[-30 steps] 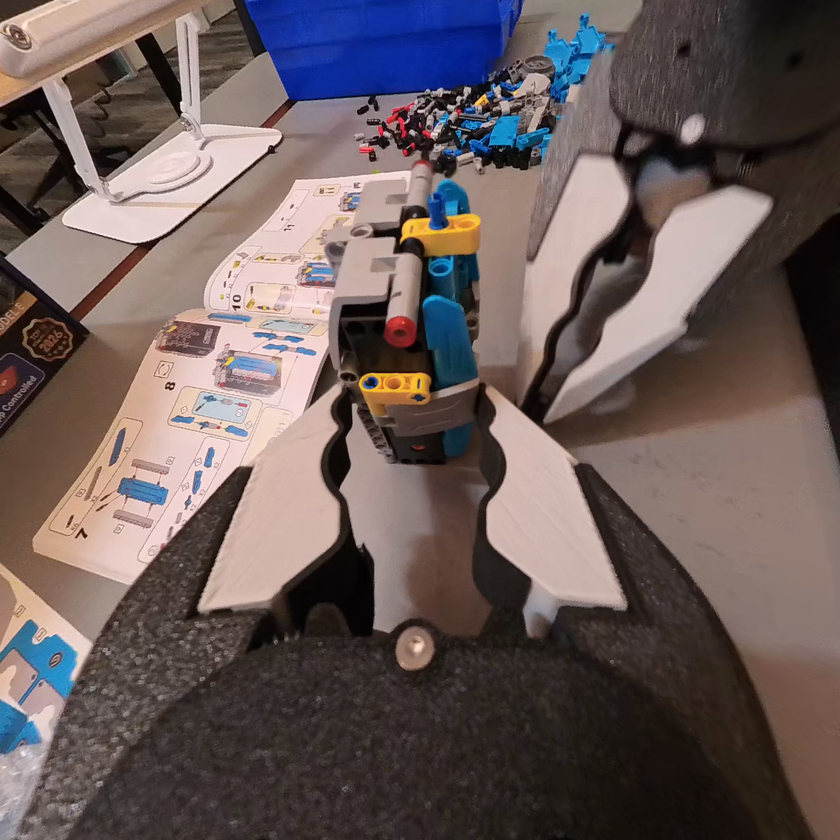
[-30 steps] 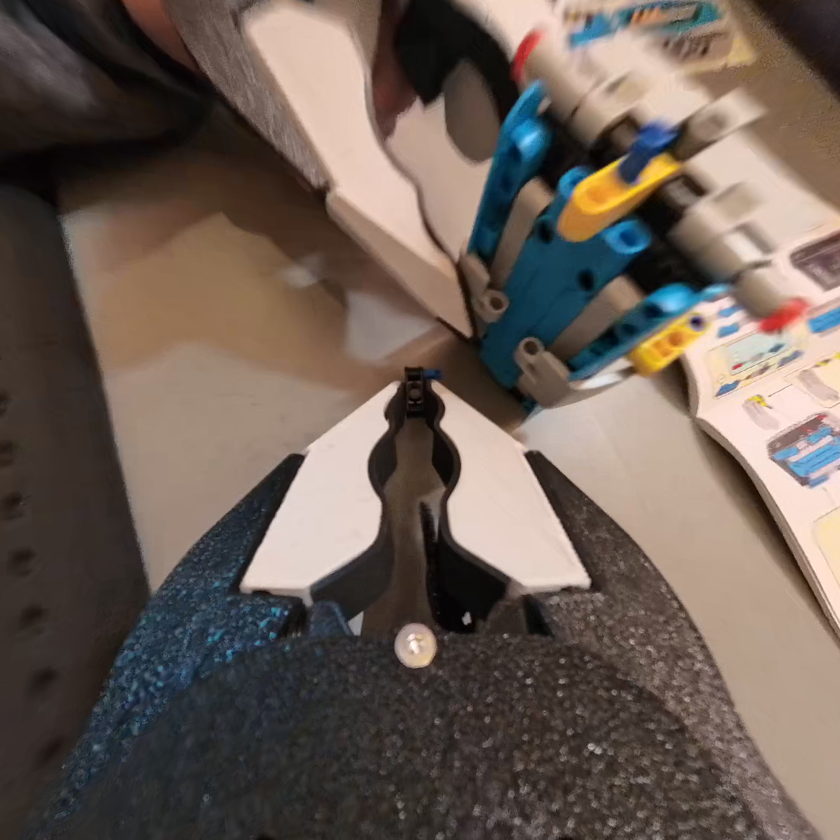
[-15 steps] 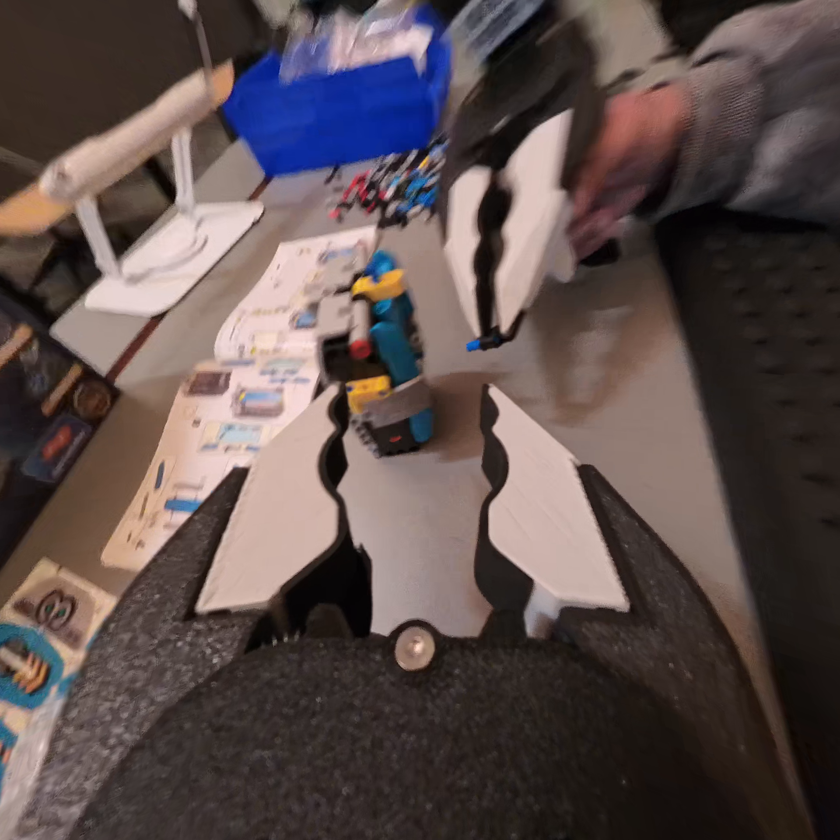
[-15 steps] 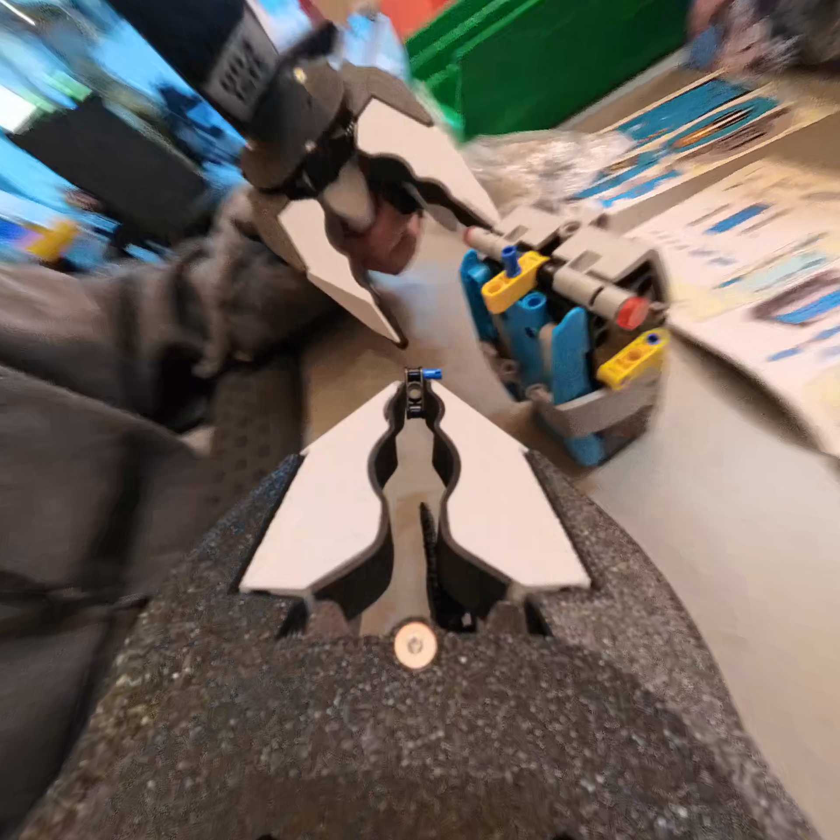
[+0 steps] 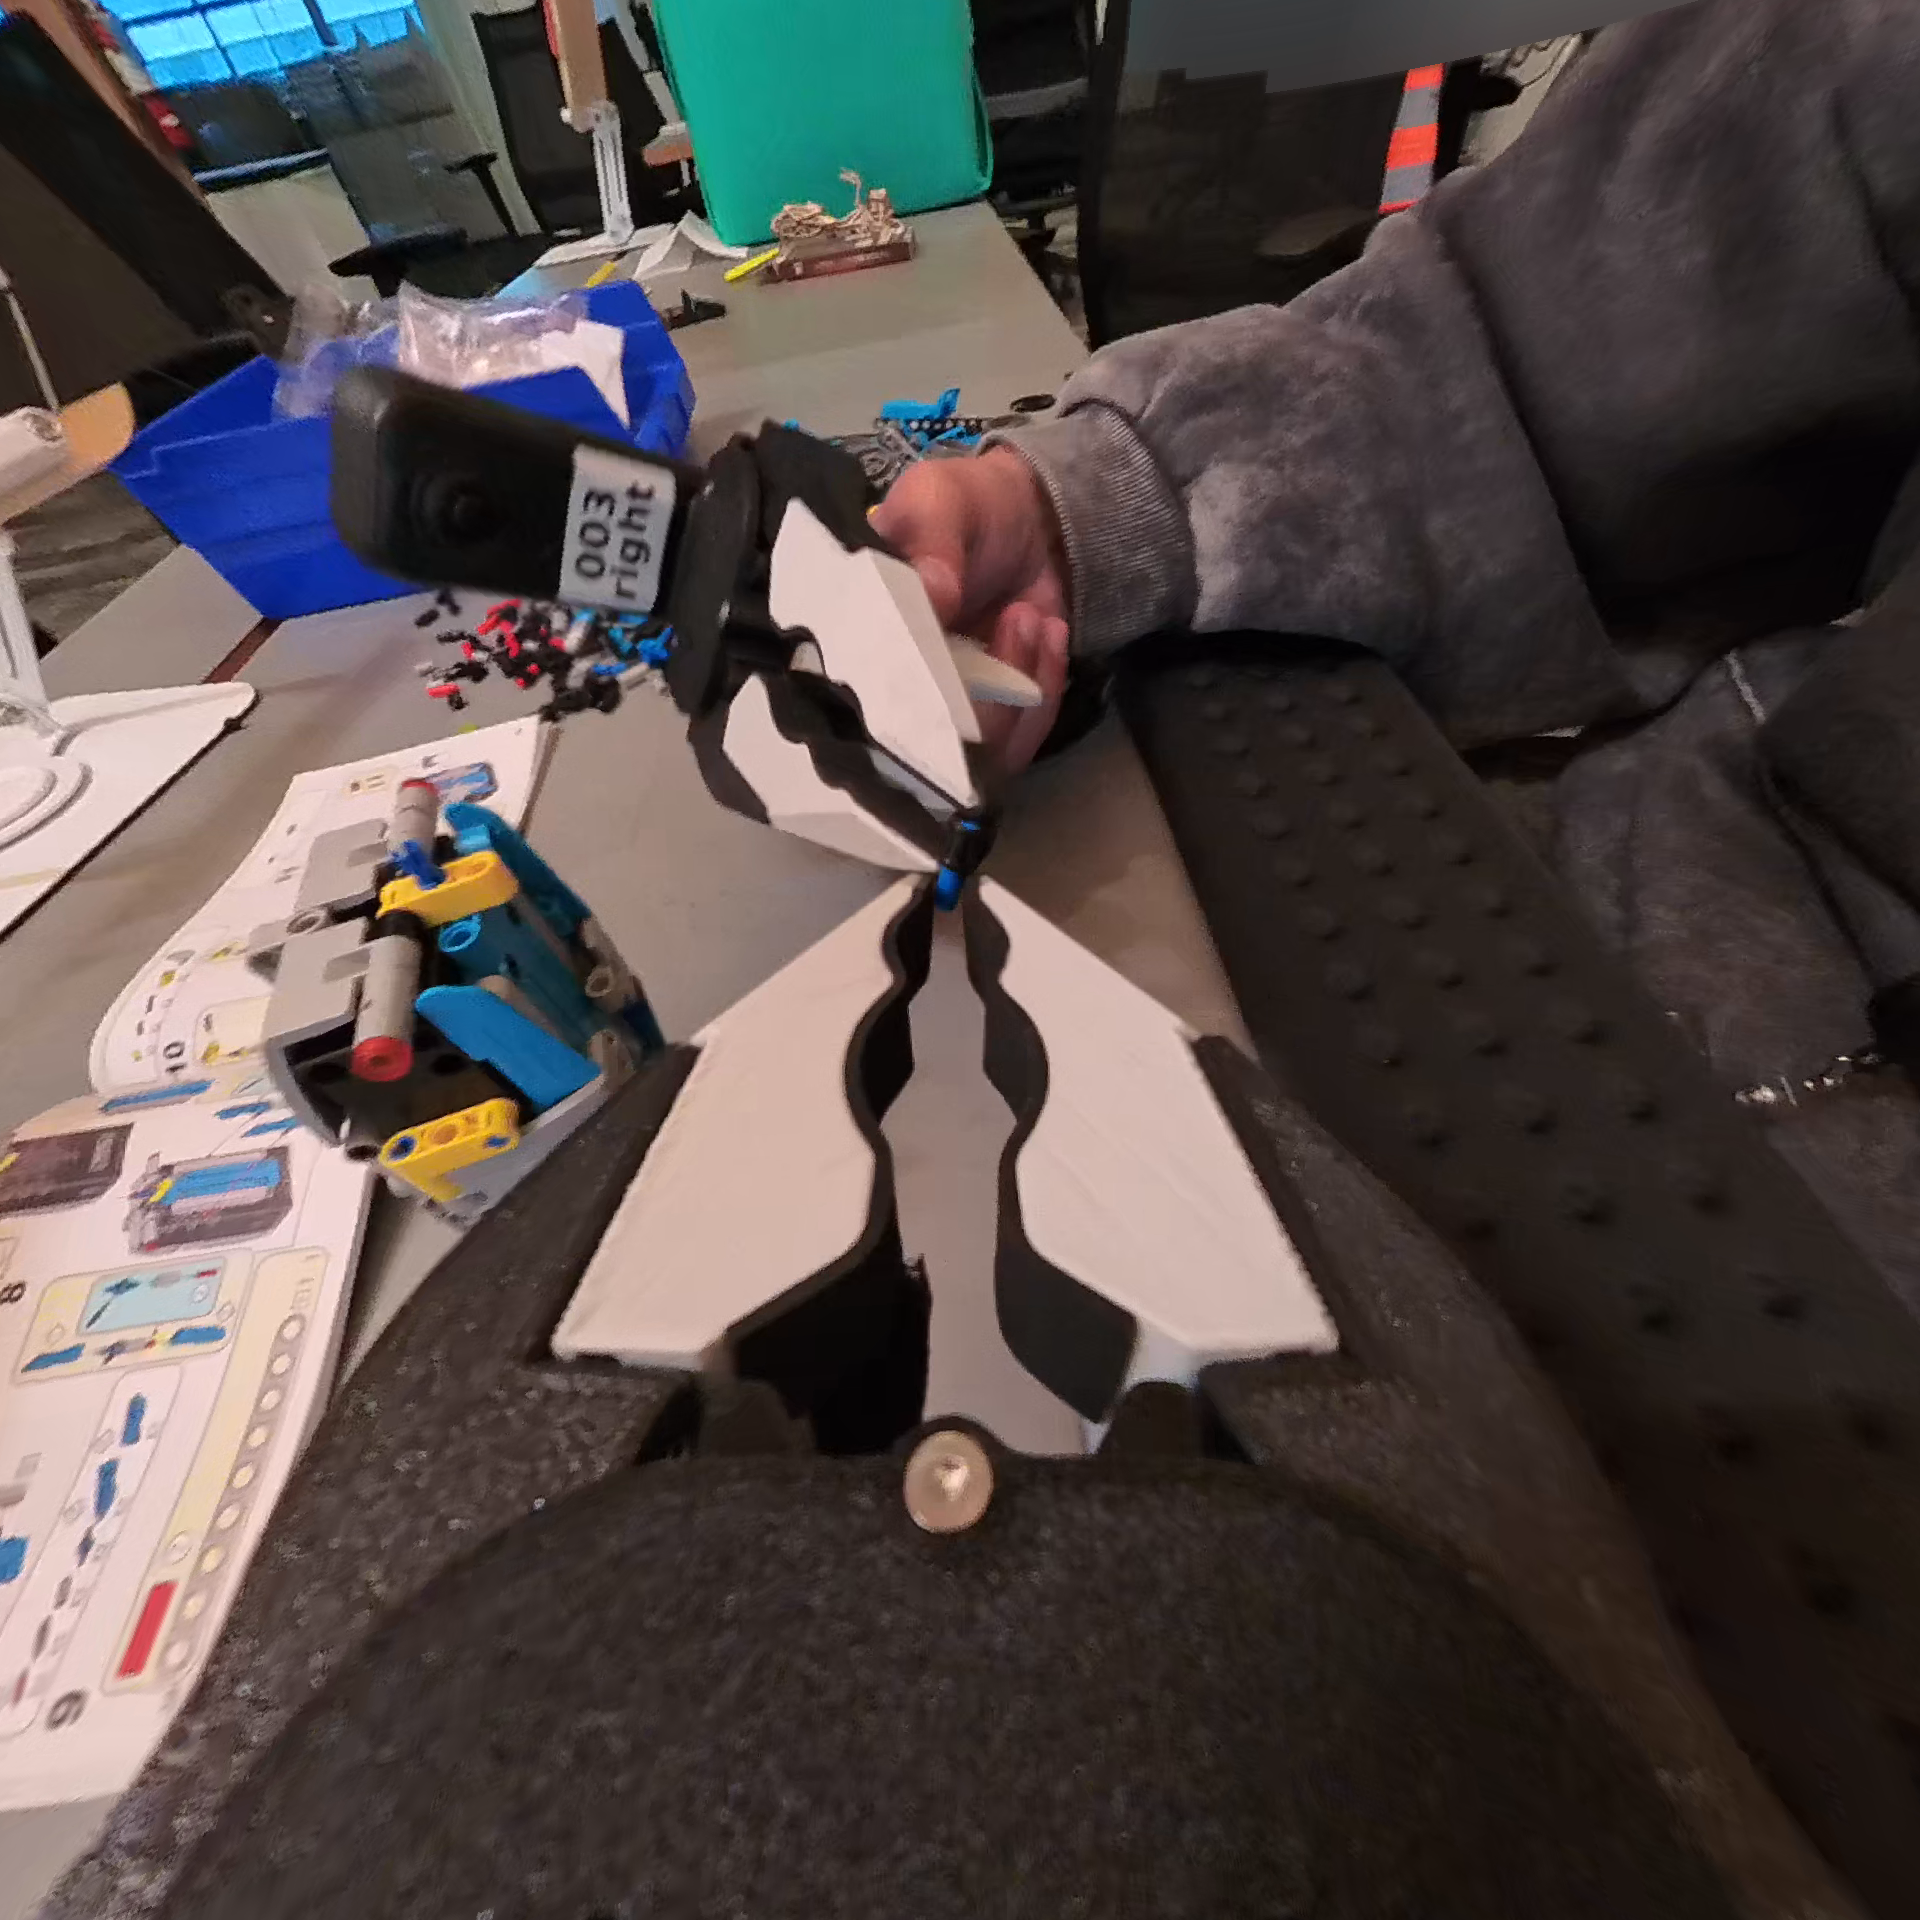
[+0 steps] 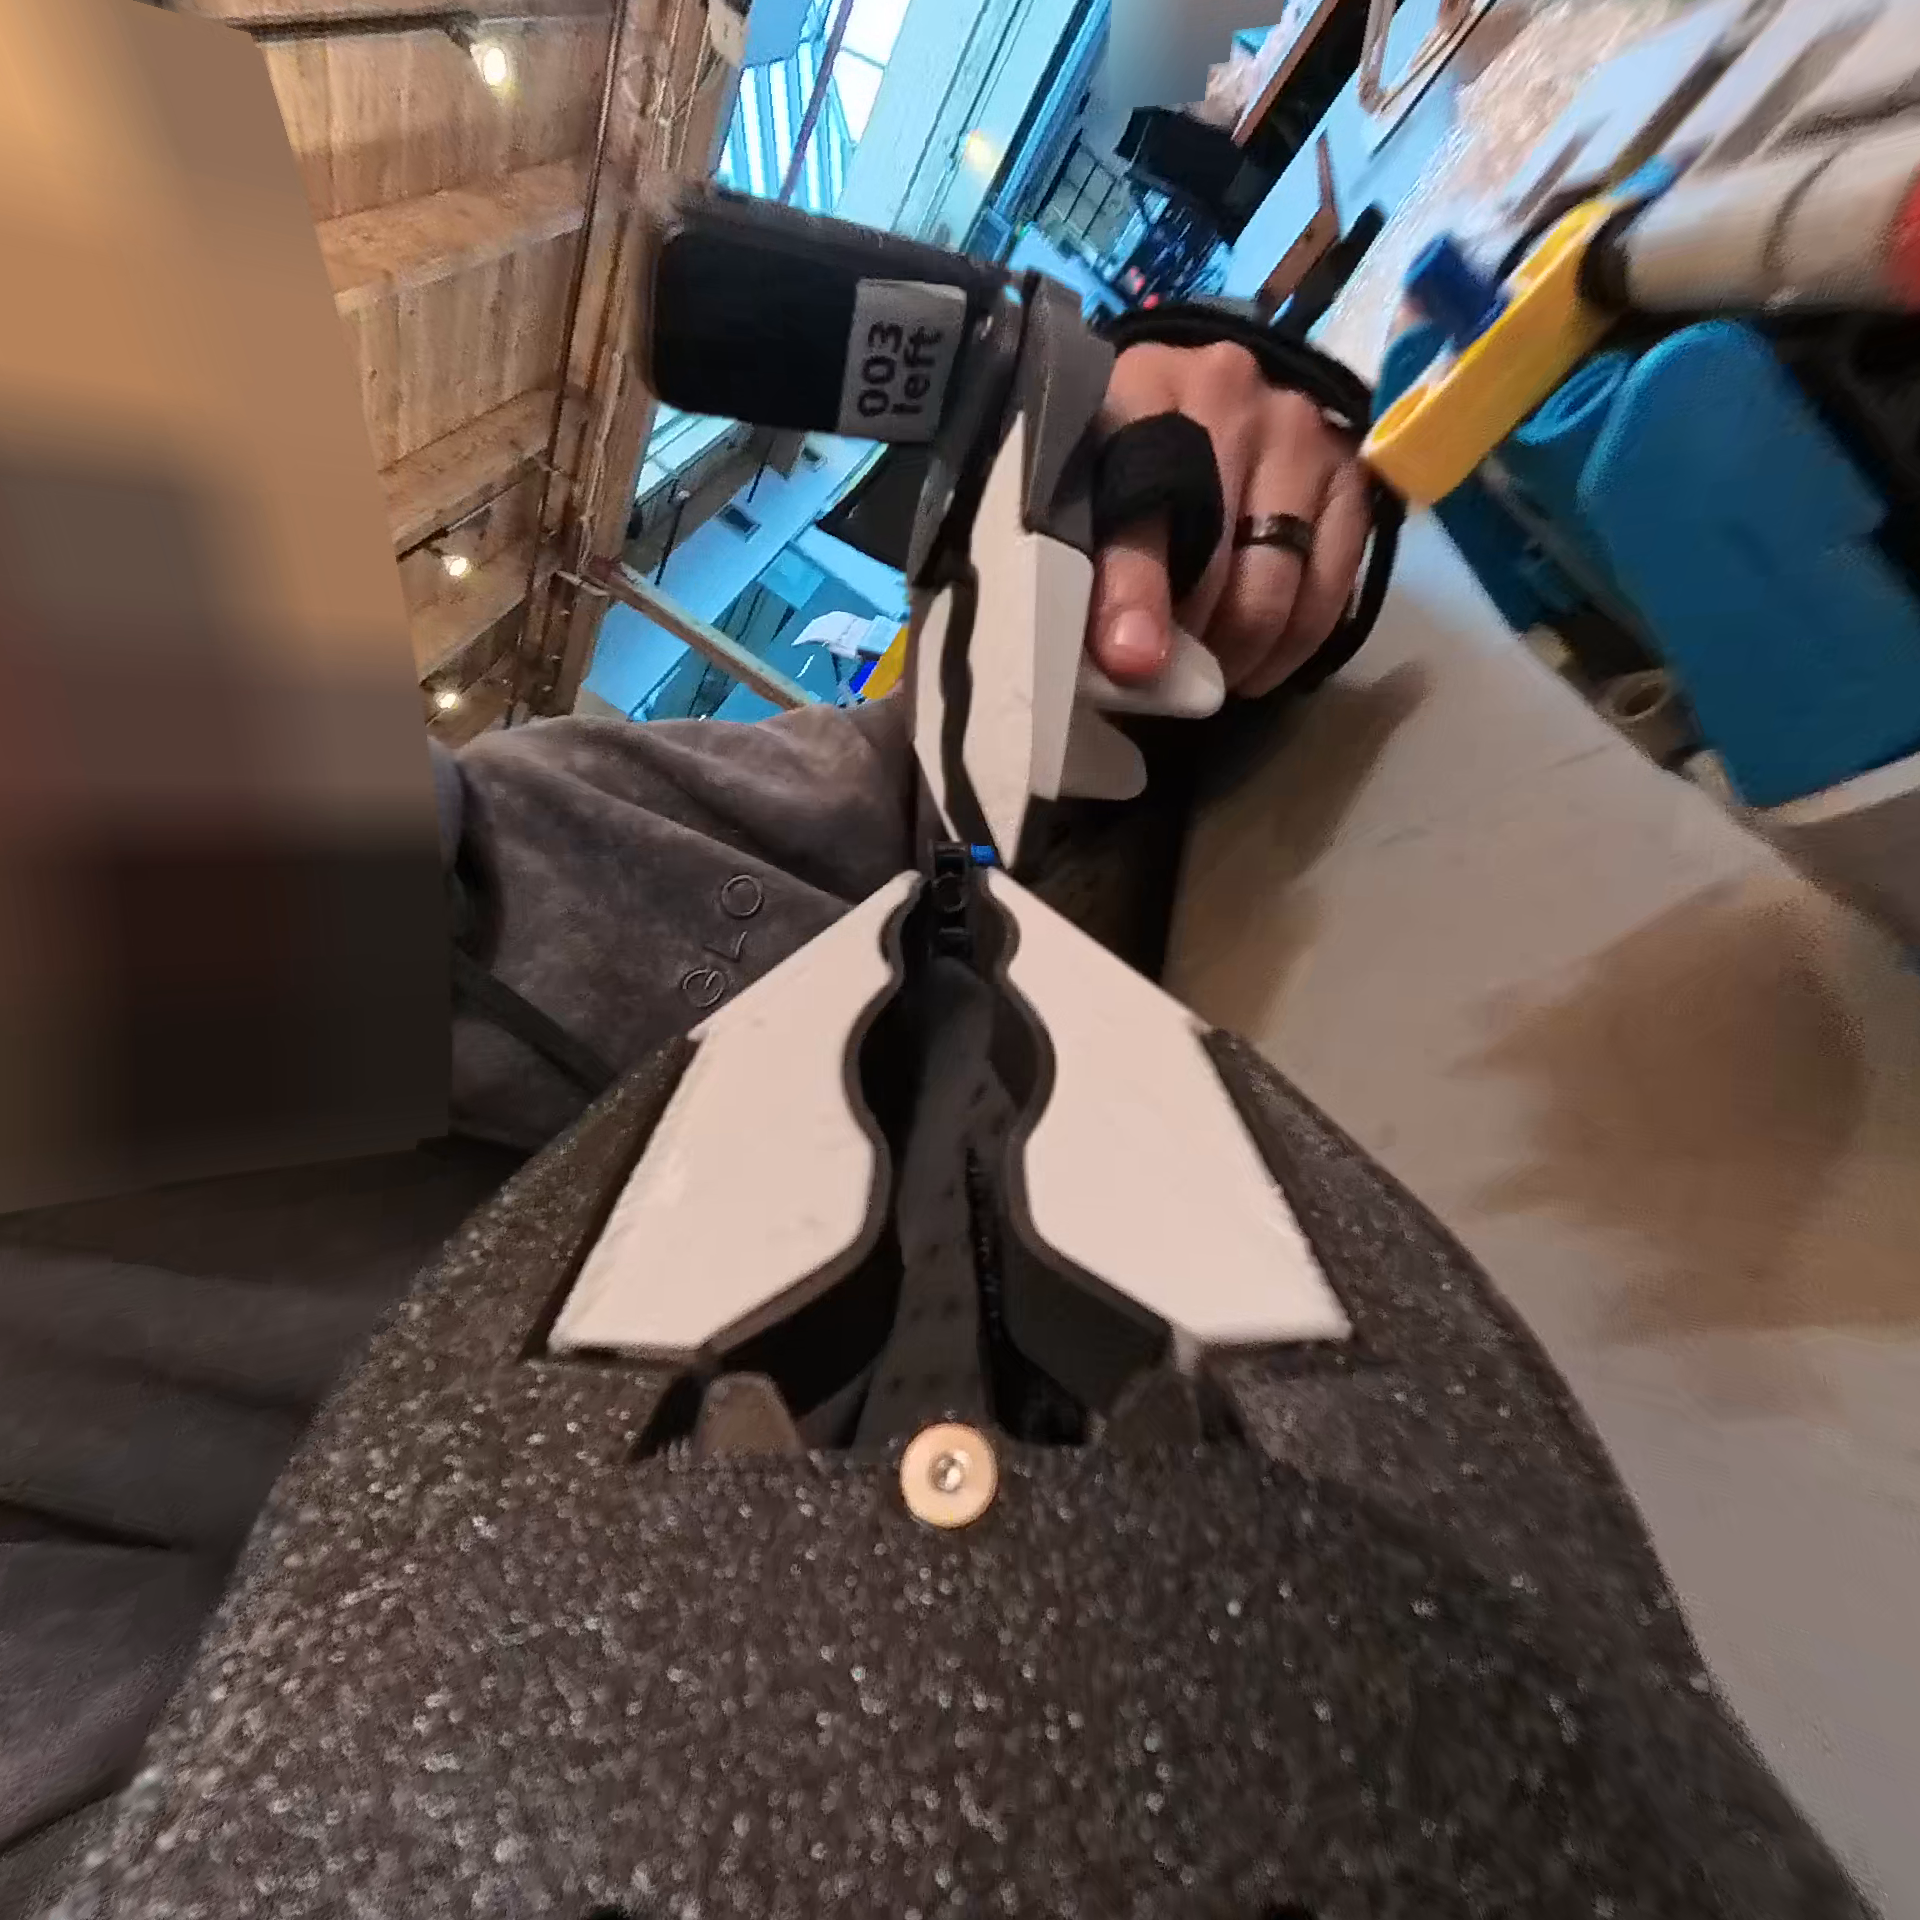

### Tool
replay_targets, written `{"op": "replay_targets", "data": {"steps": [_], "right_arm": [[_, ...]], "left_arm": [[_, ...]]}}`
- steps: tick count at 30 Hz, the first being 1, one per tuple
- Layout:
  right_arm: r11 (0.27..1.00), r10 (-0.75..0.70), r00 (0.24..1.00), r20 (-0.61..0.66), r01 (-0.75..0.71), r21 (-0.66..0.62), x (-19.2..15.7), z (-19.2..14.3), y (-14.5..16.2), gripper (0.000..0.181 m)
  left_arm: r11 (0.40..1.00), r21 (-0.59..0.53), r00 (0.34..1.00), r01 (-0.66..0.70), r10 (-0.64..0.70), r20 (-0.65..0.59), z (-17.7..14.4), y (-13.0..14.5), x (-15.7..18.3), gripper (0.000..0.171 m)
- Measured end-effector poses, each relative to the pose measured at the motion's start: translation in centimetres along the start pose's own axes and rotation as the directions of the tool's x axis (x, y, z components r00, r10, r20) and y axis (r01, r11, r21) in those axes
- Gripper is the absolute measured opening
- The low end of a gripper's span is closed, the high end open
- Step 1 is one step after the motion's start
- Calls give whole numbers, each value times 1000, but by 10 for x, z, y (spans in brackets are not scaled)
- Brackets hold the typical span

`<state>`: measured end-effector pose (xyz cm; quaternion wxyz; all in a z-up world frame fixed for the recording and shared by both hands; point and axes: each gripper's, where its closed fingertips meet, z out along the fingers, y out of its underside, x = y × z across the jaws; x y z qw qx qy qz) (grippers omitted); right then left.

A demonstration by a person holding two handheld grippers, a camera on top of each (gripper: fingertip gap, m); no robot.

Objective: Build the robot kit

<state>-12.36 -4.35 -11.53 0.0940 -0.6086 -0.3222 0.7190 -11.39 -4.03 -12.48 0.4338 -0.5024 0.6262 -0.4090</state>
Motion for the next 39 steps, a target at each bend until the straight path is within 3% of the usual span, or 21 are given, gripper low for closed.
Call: {"op": "replay_targets", "data": {"steps": [3, 5, 7, 9, 11, 14, 25, 28, 39], "right_arm": [[989, -137, 978, -155, 144, 36, 12, -6, -13, 9], [934, -355, 871, -341, 348, -82, 25, -7, -11, 12], [839, -539, 706, -460, 501, -213, 35, -8, -11, 18], [780, -613, 599, -515, 560, -278, 39, -9, -13, 17], [764, -627, 567, -535, 580, -281, 39, -10, -17, 17], [770, -605, 559, -568, 591, -239, 36, -19, -27, 15], [825, -549, 632, -547, 513, -235, 43, -16, -19, 7], [809, -567, 603, -561, 536, -242, 42, -17, -21, 7], [826, -546, 617, -567, 509, -242, 47, -19, -20, 9]], "left_arm": [[999, -23, 997, 34, -33, 75, -1, 6, -18, 4], [993, -54, 993, 101, -97, 68, -1, 15, -23, 4], [987, -71, 987, 142, -136, 80, -2, 22, -28, 4], [984, -78, 985, 159, -153, 79, -2, 24, -30, 3], [983, -100, 986, 152, -144, 87, -1, 28, -30, 3], [983, -116, 987, 142, -132, 93, 1, 31, -30, 3], [982, -120, 985, 148, -136, 105, 7, 34, -30, 3], [982, -104, 983, 160, -148, 112, 6, 32, -33, 3], [982, -98, 980, 161, -147, 135, 3, 32, -38, 3]]}}
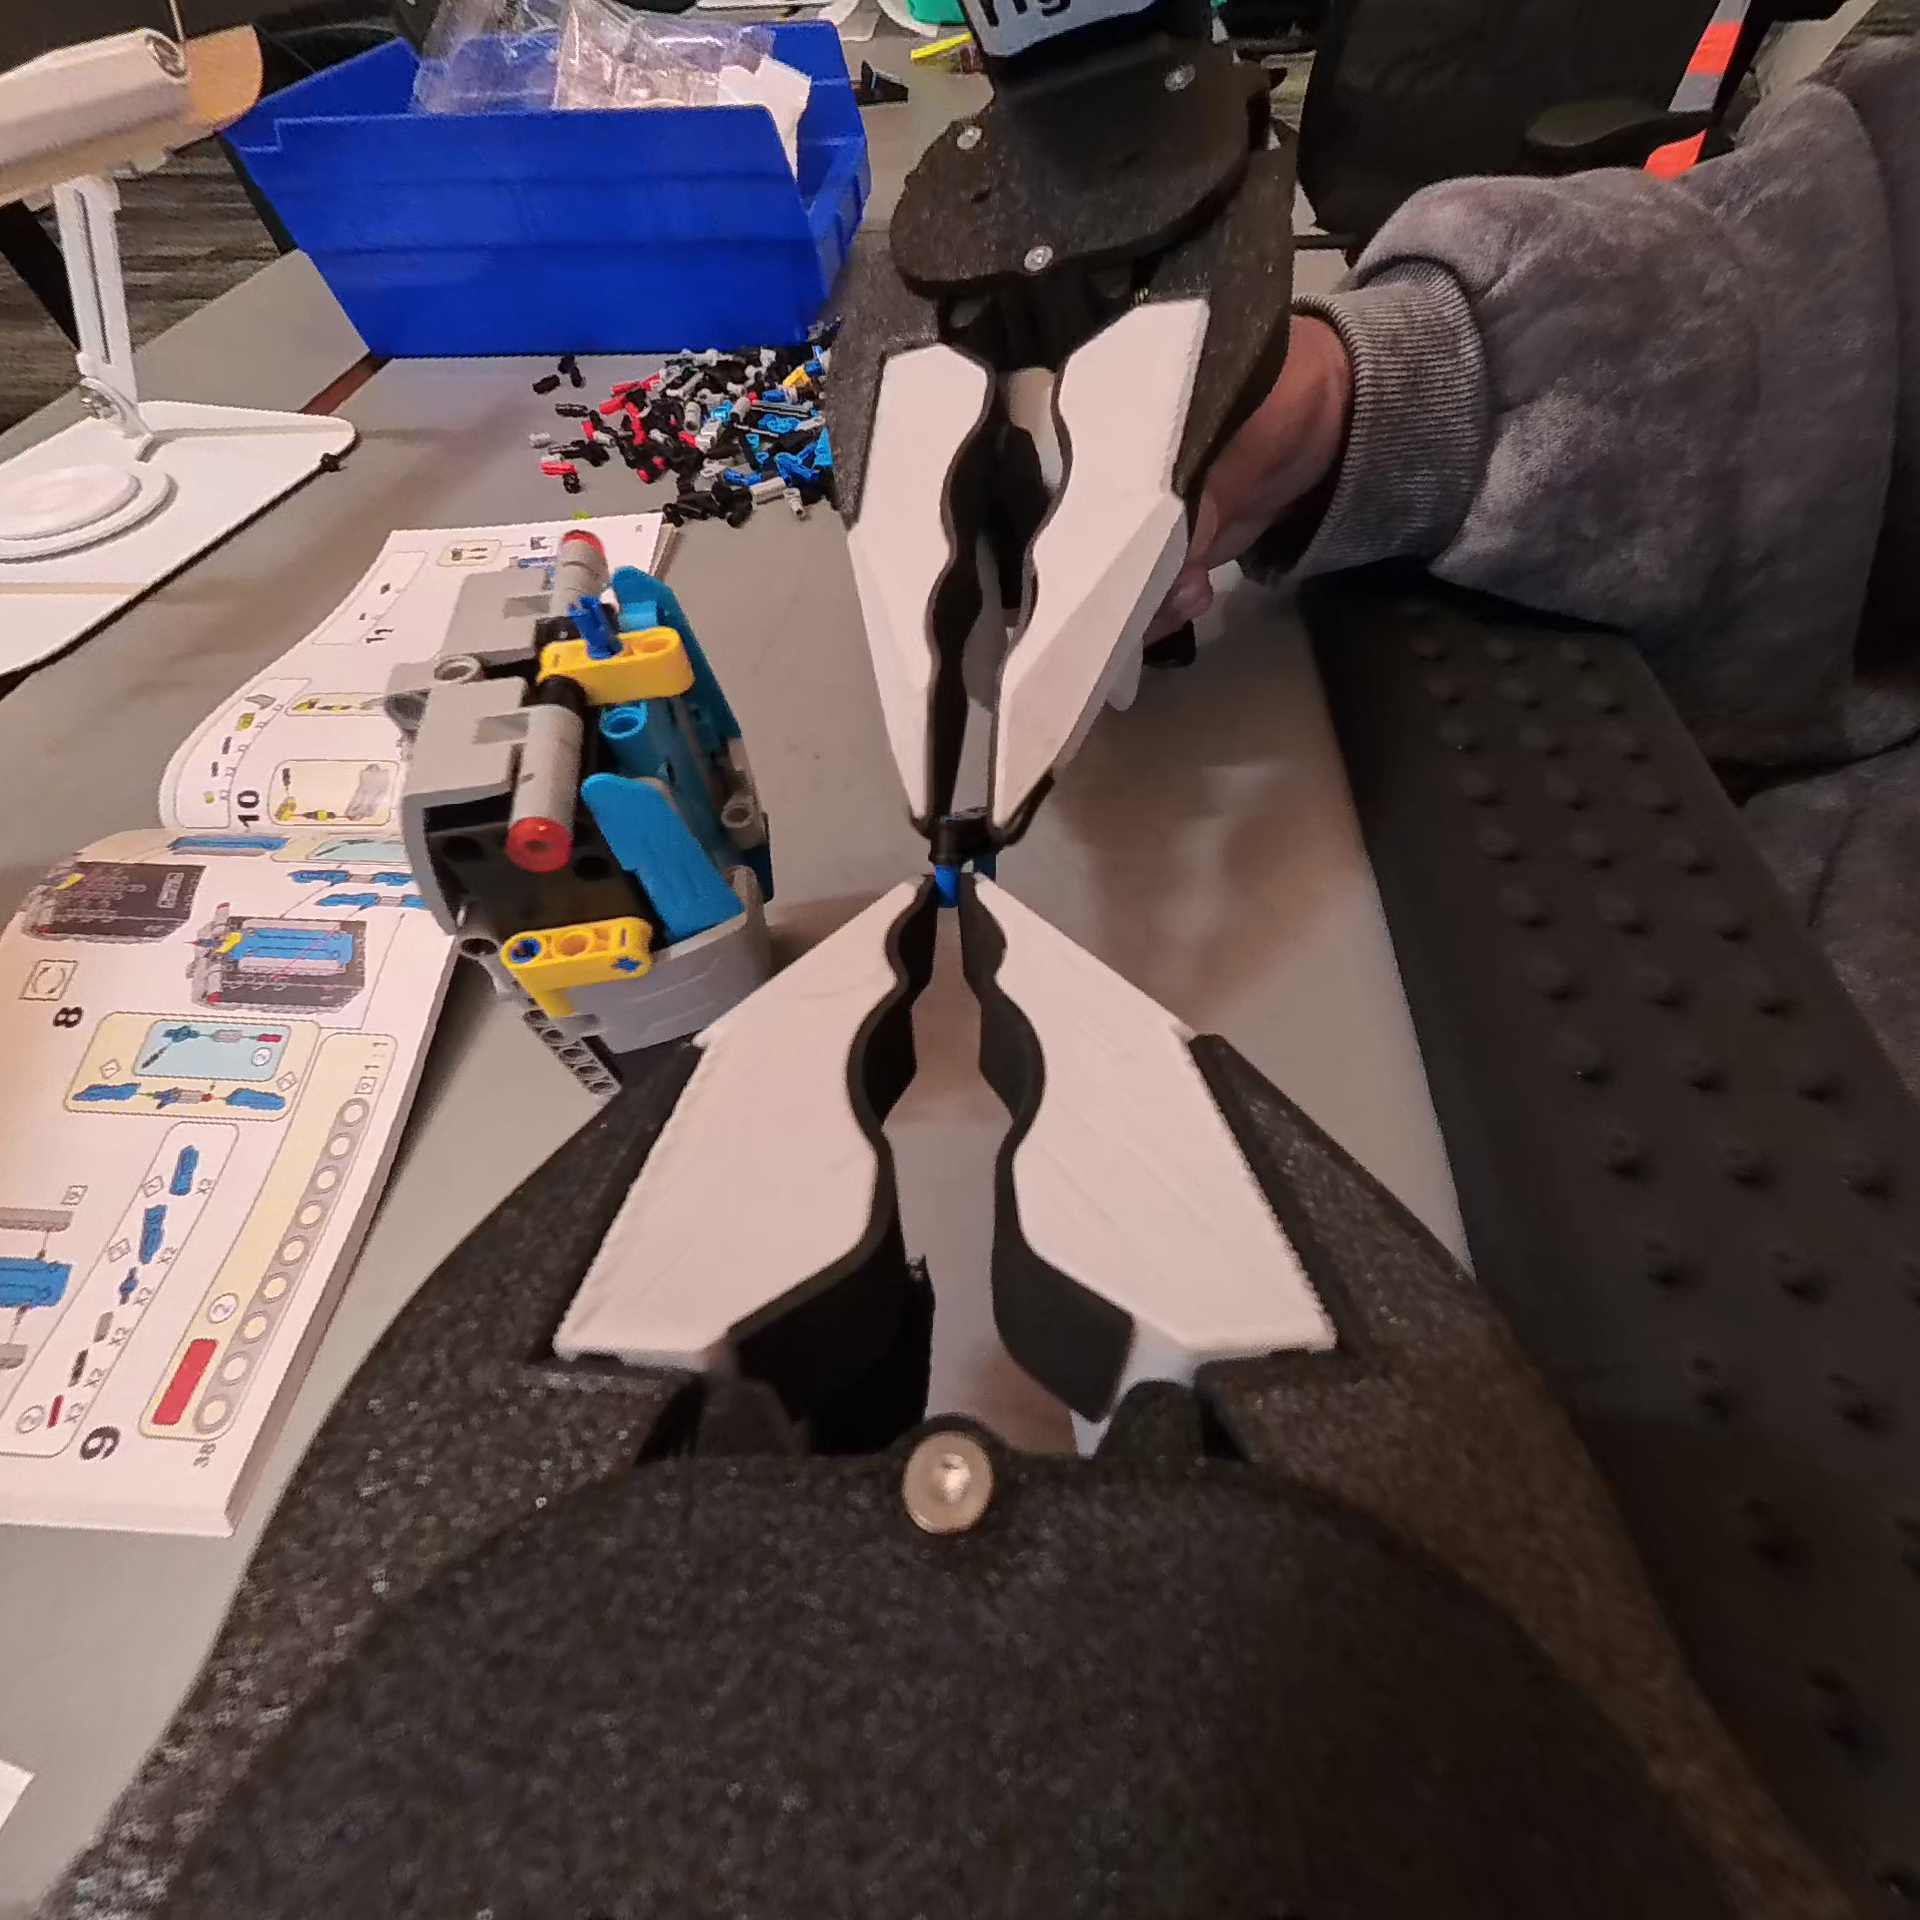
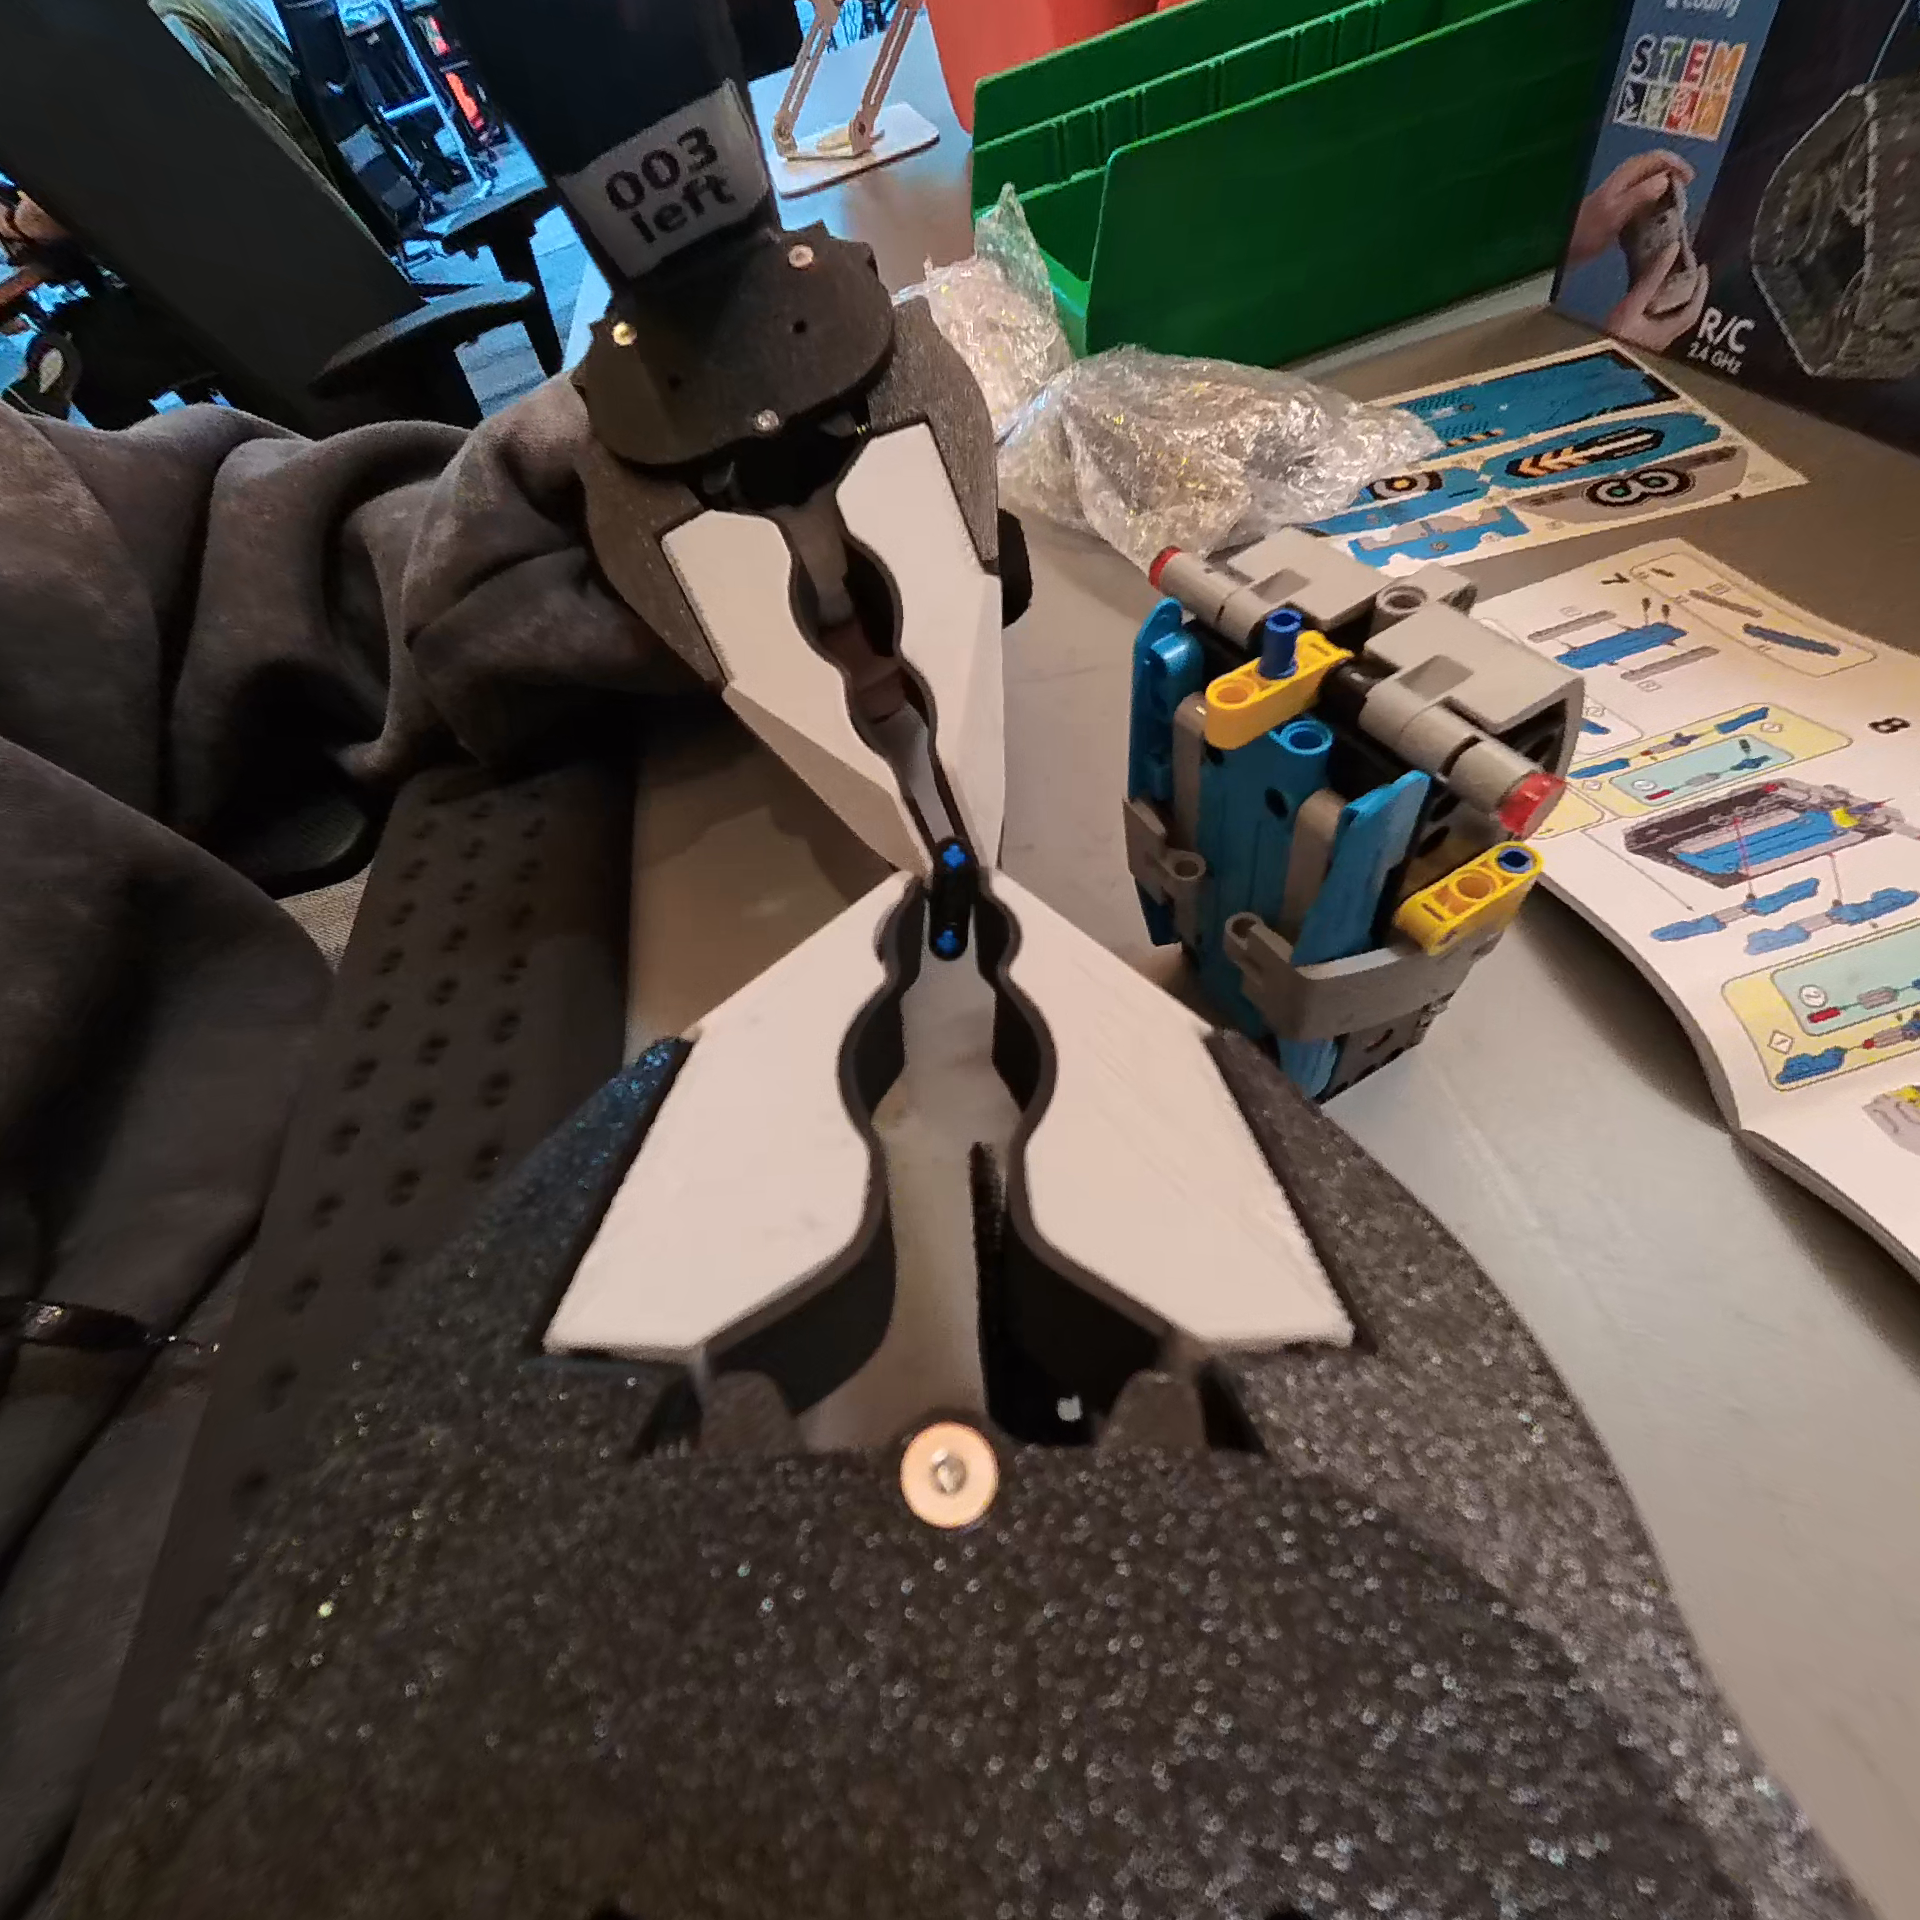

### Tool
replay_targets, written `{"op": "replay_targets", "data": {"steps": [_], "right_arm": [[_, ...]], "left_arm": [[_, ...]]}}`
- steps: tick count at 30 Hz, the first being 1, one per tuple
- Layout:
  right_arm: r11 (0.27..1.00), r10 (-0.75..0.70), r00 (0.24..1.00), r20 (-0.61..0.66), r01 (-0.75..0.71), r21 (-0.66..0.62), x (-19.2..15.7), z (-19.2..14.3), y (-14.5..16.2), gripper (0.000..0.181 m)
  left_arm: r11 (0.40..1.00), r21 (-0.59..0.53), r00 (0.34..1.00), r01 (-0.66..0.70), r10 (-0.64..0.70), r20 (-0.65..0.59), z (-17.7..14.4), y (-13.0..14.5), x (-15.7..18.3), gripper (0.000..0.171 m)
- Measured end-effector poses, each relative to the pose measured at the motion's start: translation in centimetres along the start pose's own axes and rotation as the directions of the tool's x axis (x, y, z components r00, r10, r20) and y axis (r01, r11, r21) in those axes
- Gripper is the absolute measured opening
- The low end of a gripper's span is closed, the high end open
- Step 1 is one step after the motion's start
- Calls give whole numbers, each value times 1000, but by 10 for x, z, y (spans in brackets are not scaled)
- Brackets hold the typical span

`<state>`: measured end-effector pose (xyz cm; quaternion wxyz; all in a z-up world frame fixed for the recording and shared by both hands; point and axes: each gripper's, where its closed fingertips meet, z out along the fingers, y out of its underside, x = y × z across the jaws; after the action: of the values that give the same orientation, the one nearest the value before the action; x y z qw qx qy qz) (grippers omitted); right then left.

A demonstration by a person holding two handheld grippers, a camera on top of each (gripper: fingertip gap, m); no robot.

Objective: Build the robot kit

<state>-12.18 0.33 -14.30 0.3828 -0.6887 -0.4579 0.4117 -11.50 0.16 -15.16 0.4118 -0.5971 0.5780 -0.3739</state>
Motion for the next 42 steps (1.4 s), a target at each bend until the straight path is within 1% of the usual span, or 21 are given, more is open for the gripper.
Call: {"op": "replay_targets", "data": {"steps": [4, 6, 8, 9, 10, 11, 12, 13, 14, 15, 17, 18, 21, 22, 25, 29, 32, 34, 40, 42], "right_arm": [[1000, -13, 1000, -7, 13, -15, 0, -1, 1, 7], [999, -35, 999, -37, 34, -30, 4, -2, 0, 7], [994, -97, 990, -103, 92, -54, 16, -11, -9, 7], [988, -142, 981, -134, 131, -88, 22, -16, -13, 7], [974, -203, 965, -164, 182, -134, 29, -20, -16, 7], [956, -263, 947, -182, 231, -181, 34, -23, -19, 7], [938, -306, 935, -180, 264, -224, 36, -24, -21, 7], [920, -345, 922, -177, 295, -259, 38, -23, -22, 7], [897, -382, 911, -158, 324, -299, 39, -21, -22, 7], [867, -423, 897, -128, 360, -345, 38, -19, -19, 7], [792, -515, 852, -96, 429, -434, 43, -17, -16, 7], [761, -536, 842, -55, 454, -463, 41, -15, -14, 7], [689, -588, 809, 13, 509, -516, 40, -10, -8, 7], [679, -589, 808, 29, 514, -525, 39, -9, -6, 7], [666, -596, 802, 35, 519, -536, 43, -6, 0, 7], [678, -579, 814, 37, 506, -533, 42, -4, 0, 7], [690, -556, 831, 30, 480, -542, 43, -4, -1, 7], [675, -570, 822, 17, 480, -561, 45, -4, -1, 7], [568, -682, 731, -25, 508, -648, 47, -4, 0, 7], [502, -771, 636, -32, 576, -645, 47, -3, -2, 7]], "left_arm": [[1000, -2, 1000, -14, 14, 5, 1, 0, 1, 3], [1000, -1, 999, -30, 30, 41, -3, -1, -5, 5], [1000, 17, 998, -21, 20, 67, -16, -7, -14, 25], [1000, 20, 998, 12, -14, 63, -24, -8, -19, 34], [999, 8, 996, 51, -52, 75, -31, -6, -27, 47], [997, 6, 988, 78, -78, 136, -36, -3, -42, 52], [996, 22, 978, 87, -90, 191, -39, -2, -55, 60], [995, 31, 973, 95, -99, 209, -37, 1, -61, 77], [993, 25, 972, 111, -114, 206, -31, 6, -64, 89], [992, 14, 973, 122, -123, 194, -22, 11, -64, 91], [994, -28, 981, 102, -96, 166, -4, 18, -60, 91], [996, -46, 984, 81, -73, 165, 2, 20, -60, 88], [997, -76, 984, 17, -3, 181, 14, 21, -63, 58], [997, -75, 983, 1, 12, 183, 15, 20, -64, 55], [997, -72, 985, 10, 2, 173, 16, 20, -65, 54], [997, -74, 986, -8, 21, 166, 16, 20, -63, 53], [997, -72, 987, 2, 9, 160, 16, 20, -64, 53], [997, -70, 987, 9, 2, 158, 15, 20, -65, 53], [998, -70, 987, 12, -1, 160, 15, 20, -65, 52], [997, -69, 987, 15, -3, 160, 15, 21, -65, 52]]}}
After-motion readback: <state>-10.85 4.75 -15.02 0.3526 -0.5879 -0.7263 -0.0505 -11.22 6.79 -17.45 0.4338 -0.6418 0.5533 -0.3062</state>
